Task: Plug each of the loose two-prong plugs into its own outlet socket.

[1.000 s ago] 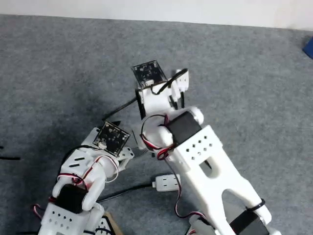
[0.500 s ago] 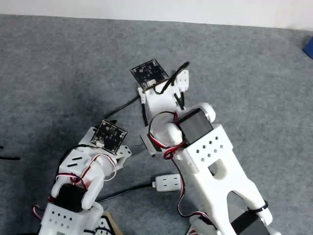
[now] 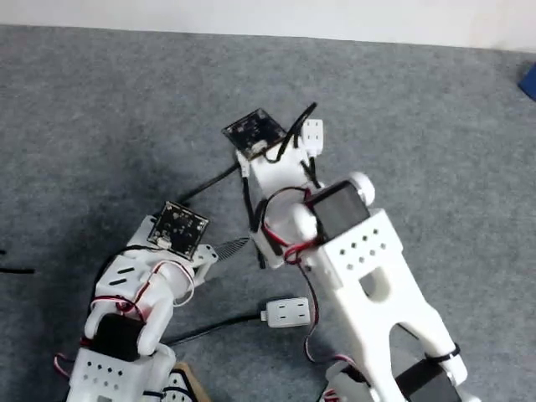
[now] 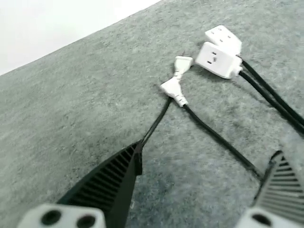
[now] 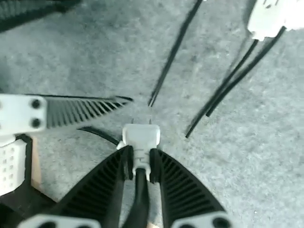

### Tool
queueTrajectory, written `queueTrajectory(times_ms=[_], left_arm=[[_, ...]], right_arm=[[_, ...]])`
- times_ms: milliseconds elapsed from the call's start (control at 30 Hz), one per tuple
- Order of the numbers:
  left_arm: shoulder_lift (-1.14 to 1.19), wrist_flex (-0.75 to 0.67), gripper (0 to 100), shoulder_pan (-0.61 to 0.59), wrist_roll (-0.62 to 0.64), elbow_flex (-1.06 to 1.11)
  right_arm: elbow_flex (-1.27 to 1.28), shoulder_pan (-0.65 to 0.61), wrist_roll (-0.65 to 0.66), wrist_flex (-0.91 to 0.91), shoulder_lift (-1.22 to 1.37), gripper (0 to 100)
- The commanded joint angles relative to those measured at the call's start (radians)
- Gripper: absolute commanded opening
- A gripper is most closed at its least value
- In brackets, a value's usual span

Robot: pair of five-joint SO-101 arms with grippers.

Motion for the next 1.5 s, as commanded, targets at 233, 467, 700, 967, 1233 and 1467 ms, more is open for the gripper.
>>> queueTrajectory(times_ms=[233, 467, 700, 967, 1233, 1467], left_arm=[[-0.005, -0.031, 38, -0.153, 0.083, -0.056], [0.242, -0.026, 38, -0.162, 0.094, -0.163], [0.995, 0.011, 38, -0.160, 0.091, -0.513], [1.202, 0.146, 38, -0.022, -0.029, -0.650], [1.227, 0.127, 38, -0.056, -0.029, -0.653], [1.270, 0.095, 38, -0.070, -0.029, -0.656]], right_arm=[[0.133, 0.203, 0.101, -0.035, 0.085, 0.6], [0.314, 0.107, 0.542, -0.044, -0.054, 0.6], [0.533, 0.107, 0.720, -0.042, -0.364, 0.6], [0.720, 0.001, 0.756, -0.148, -0.492, 0.6], [0.771, -0.059, 0.922, -0.180, -0.492, 0.6], [0.786, -0.058, 1.002, -0.202, -0.486, 0.6]])
